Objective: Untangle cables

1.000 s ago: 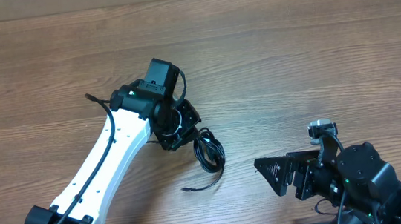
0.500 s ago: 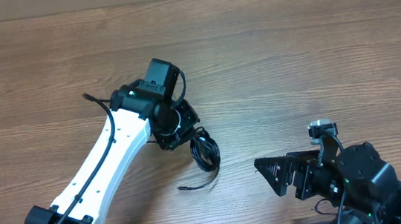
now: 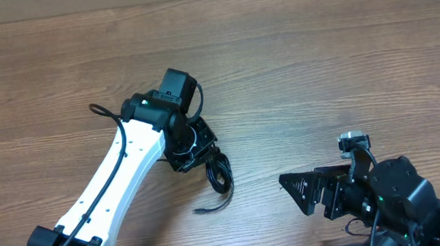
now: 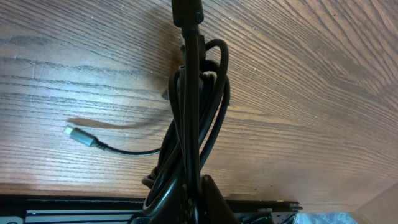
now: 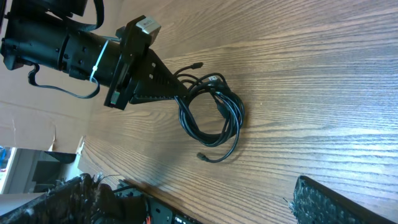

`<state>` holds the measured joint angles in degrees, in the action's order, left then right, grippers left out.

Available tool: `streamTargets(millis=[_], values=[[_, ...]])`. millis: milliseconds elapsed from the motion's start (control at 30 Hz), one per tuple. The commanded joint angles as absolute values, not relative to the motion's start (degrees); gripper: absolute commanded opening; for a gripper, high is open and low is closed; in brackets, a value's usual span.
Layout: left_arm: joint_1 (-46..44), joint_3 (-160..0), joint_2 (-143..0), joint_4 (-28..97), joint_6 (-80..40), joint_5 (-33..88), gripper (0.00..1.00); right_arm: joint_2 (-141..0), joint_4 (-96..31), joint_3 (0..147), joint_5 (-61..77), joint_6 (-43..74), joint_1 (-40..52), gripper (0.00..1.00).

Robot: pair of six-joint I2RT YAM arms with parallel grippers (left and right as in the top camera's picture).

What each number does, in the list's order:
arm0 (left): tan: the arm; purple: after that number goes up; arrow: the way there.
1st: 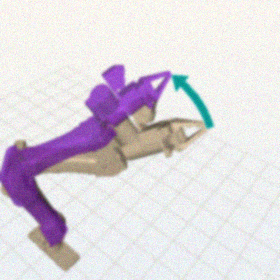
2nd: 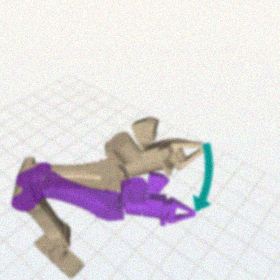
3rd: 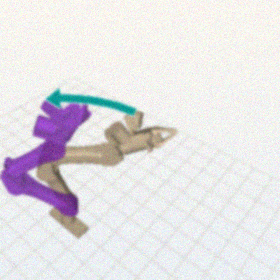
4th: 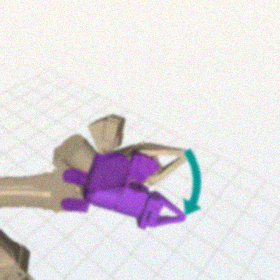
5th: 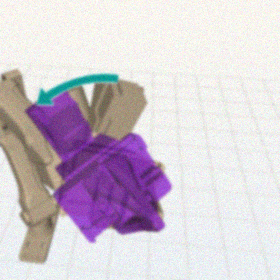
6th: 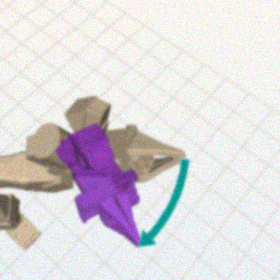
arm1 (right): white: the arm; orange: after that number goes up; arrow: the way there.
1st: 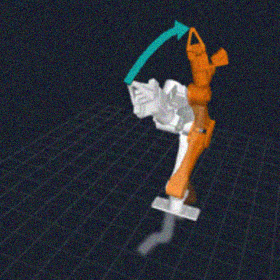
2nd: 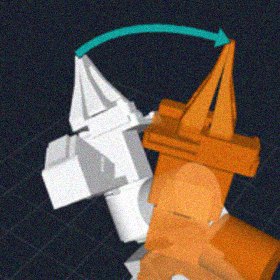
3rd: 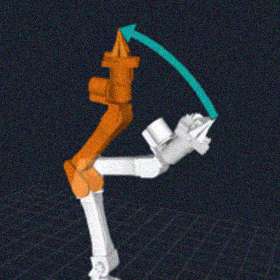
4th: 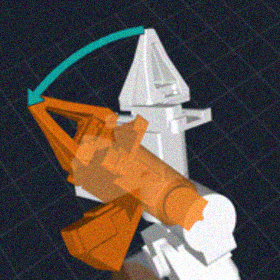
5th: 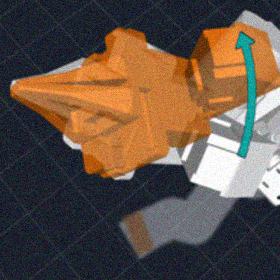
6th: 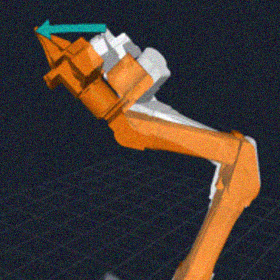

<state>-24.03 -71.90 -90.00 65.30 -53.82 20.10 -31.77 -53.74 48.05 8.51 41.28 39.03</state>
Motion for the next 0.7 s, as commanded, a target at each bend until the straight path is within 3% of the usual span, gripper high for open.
streamTargets(millis=[0,567,667], values=[[-24.1,-73.1,-88.7,66.0,-52.7,19.9,0.04,-31.6,-53.7,48.4,7.7,40.6,38.9,1.0],[-24.1,-73.1,-88.7,65.2,-58.9,20.6,0.04,-31.6,-48.2,48.3,4.4,38.5,38.9,1.0],[-23.2,-73.1,-88.3,65.4,-58.9,21.1,0.04,-31.6,-48.6,48.9,2.5,37.0,38.9,0.95]])
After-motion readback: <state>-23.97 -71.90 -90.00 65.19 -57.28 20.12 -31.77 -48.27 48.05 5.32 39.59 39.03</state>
